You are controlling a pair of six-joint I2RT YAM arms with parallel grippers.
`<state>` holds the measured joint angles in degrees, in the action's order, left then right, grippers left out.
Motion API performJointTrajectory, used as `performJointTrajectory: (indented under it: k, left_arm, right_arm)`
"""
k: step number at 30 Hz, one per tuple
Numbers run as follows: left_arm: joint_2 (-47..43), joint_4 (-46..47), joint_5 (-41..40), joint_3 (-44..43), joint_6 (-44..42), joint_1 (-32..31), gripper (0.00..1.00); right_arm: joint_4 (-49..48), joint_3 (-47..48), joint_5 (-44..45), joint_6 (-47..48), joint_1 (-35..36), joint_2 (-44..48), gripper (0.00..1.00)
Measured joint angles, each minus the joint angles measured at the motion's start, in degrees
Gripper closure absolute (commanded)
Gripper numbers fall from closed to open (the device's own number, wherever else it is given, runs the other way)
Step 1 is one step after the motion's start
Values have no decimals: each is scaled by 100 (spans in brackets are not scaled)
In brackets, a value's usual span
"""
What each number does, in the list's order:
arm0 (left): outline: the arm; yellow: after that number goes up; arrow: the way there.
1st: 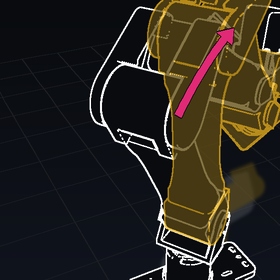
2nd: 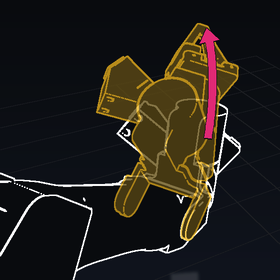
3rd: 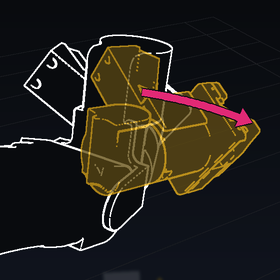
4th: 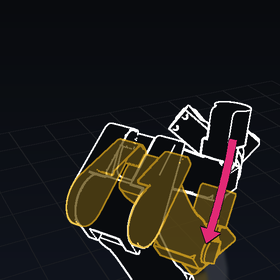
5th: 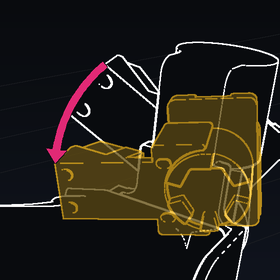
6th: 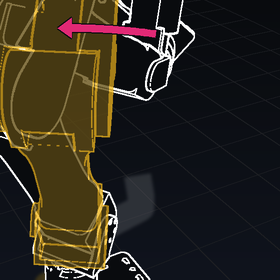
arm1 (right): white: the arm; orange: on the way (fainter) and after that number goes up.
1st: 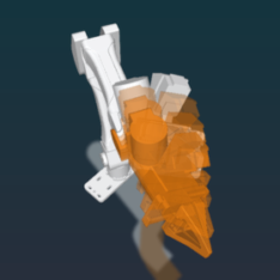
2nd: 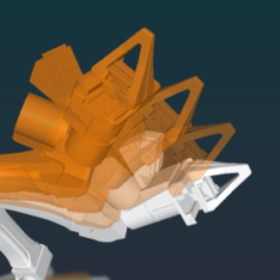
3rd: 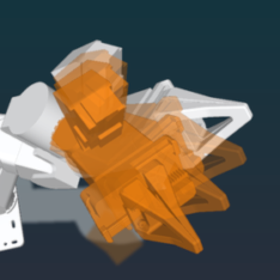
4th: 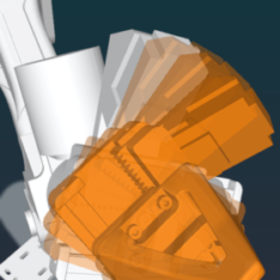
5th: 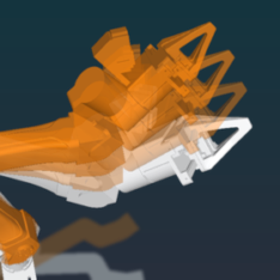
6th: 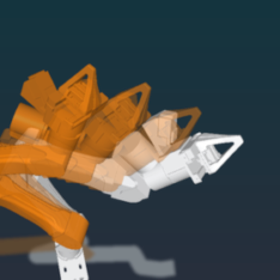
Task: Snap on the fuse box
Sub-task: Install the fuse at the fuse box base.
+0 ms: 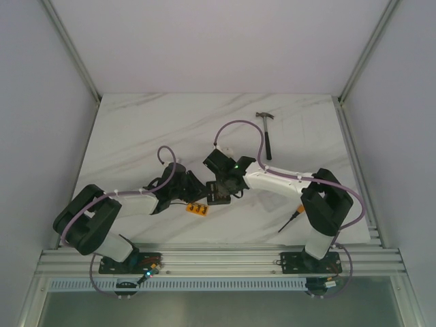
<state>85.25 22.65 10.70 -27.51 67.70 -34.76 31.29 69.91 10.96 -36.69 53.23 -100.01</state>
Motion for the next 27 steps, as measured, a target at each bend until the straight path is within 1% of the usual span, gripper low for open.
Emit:
performJointTrajectory:
  k: [11, 20, 27]
  left_arm:
    - [15, -83, 4, -42, -31, -24, 62]
    - [15, -118, 2, -66, -50, -52, 61]
    - [20, -136, 2, -85, -70, -63, 61]
  right_arm:
    - [197, 22, 157, -166, -24, -57, 76]
    - [184, 33, 162, -170, -37, -101, 83]
    - [96, 44, 70, -168, -37, -138, 86]
